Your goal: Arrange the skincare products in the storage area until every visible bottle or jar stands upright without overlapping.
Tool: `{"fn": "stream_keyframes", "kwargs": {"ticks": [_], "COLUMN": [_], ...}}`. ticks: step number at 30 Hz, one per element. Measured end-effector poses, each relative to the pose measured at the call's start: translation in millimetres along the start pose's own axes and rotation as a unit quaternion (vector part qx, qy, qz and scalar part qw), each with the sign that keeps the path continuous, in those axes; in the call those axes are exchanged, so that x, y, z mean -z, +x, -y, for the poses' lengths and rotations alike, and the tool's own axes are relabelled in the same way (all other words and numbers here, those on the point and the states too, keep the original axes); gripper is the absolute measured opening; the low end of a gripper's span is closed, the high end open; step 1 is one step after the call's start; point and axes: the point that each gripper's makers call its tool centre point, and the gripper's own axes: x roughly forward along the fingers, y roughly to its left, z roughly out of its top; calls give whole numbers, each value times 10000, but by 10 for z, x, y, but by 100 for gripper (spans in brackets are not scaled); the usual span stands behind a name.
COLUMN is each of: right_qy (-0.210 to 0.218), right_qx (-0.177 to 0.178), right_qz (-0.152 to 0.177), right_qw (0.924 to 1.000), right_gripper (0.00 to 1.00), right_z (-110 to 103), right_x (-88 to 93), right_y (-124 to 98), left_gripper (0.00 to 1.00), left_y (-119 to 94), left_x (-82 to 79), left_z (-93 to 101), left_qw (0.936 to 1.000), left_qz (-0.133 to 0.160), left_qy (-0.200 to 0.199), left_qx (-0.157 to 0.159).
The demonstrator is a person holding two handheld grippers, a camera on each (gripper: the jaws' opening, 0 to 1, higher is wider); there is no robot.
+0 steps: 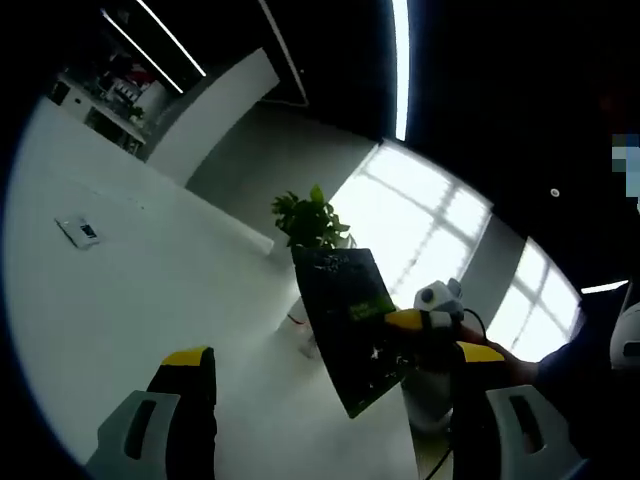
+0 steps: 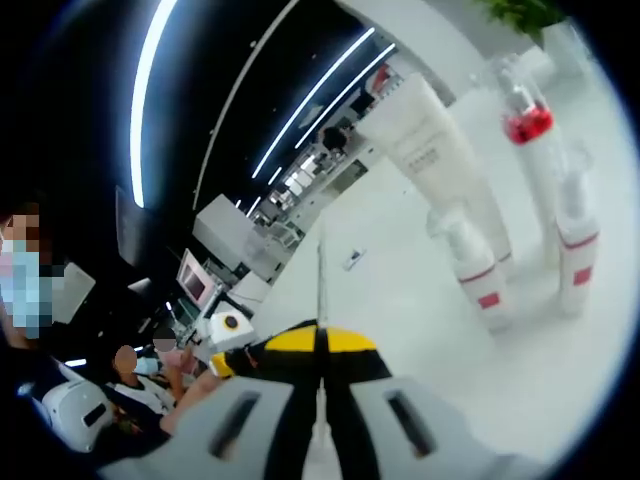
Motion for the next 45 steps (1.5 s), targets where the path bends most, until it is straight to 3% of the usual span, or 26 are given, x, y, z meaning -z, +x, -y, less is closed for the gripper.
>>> {"fn": "stream_keyframes", "kwargs": {"ticks": [7,11,16,20,27,34,45], "right_qy": [50,76,99,125,157,188,234], "right_qx": [-91,-168,-254,-317,-429,-467,-528], "right_qz": [-12,-32,-71,-97,-153,-173,-188], "right_qw": [9999,9998,9996,9994,9988,9986,9981], "right_gripper": [0,0,0,0,0,0,0], "right_z": [8,1,-21,-34,-80,-98,-89], "right_x": [-6,-5,11,15,34,52,44], "right_y": [-29,-23,-3,17,57,57,29], "left_gripper": [99,98,88,77,61,58,42], "left_y": [148,193,233,250,276,304,330], "left_x": [71,48,2,-34,-82,-51,-34], "left_z": [23,37,63,108,206,234,316], "left_qw": [9999,9994,9973,9964,9906,9881,9833], "left_qz": [-114,-14,128,191,229,130,12], "left_qy": [-90,-307,-620,-645,-1058,-1213,-1422], "left_qx": [68,184,385,520,842,931,1136]}}
